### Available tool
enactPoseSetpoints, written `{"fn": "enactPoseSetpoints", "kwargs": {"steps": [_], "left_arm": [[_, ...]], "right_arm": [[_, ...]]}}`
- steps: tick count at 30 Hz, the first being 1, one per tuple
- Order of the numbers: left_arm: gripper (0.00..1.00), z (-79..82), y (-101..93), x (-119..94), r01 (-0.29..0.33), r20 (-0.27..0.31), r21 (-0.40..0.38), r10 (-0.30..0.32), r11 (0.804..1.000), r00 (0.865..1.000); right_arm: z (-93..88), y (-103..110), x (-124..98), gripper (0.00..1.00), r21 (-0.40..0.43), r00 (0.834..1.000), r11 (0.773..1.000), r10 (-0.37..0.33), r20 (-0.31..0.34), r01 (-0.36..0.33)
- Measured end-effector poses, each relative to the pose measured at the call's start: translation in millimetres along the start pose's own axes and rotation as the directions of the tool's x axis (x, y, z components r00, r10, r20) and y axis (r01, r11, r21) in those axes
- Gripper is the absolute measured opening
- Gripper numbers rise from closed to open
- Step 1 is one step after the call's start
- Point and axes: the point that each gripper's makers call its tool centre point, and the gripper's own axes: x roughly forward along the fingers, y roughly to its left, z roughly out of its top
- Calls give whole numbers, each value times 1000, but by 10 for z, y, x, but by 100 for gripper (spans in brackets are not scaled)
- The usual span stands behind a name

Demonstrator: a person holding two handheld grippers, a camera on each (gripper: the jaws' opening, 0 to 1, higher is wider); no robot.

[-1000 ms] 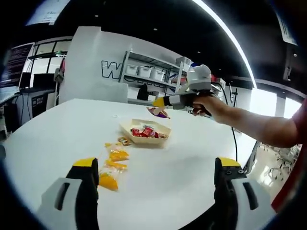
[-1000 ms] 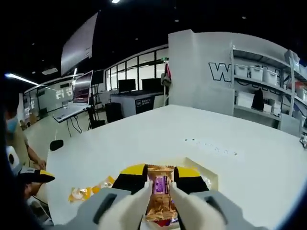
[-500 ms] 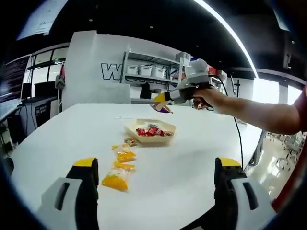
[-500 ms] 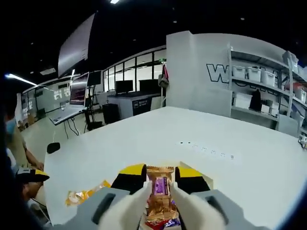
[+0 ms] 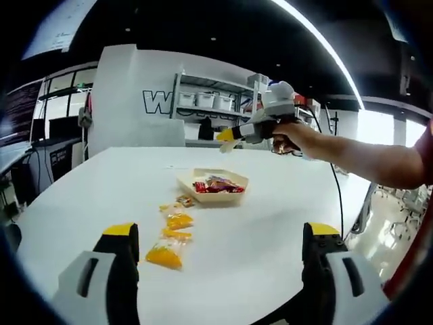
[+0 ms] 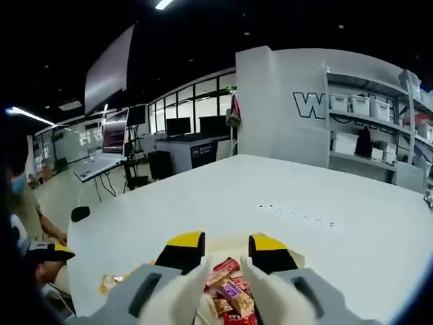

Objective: Place the target food into the container with the food tongs after gripping and lifting it, then release it inside without dropping or visibly crushing the food.

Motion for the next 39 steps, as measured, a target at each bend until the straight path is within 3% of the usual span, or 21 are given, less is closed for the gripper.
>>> {"fn": "enactPoseSetpoints", "kwargs": {"steps": [15,22,33,35,36,39], "left_arm": [[99,-66,22,-59,-2,-19,-5,2,1000,1000],[99,-77,-13,-40,1,-23,4,-1,1000,1000],[99,-120,-12,-45,8,-36,12,-8,1000,999],[99,-112,-16,-36,8,-32,6,-8,1000,999],[99,-108,-26,-26,10,-31,9,-10,1000,999],[98,-110,-57,3,16,-38,19,-15,1000,999]], "right_arm": [[81,446,0,19,-9,995,995,99,20,-98],[-113,729,131,20,-50,990,989,141,-9,-141],[-258,944,287,21,-46,981,980,191,-27,-192],[-318,1032,325,21,-29,977,977,208,-34,-209],[-381,1133,346,21,24,971,972,235,-42,-234],[-553,1244,453,21,-6,970,972,236,-60,-237]]}}
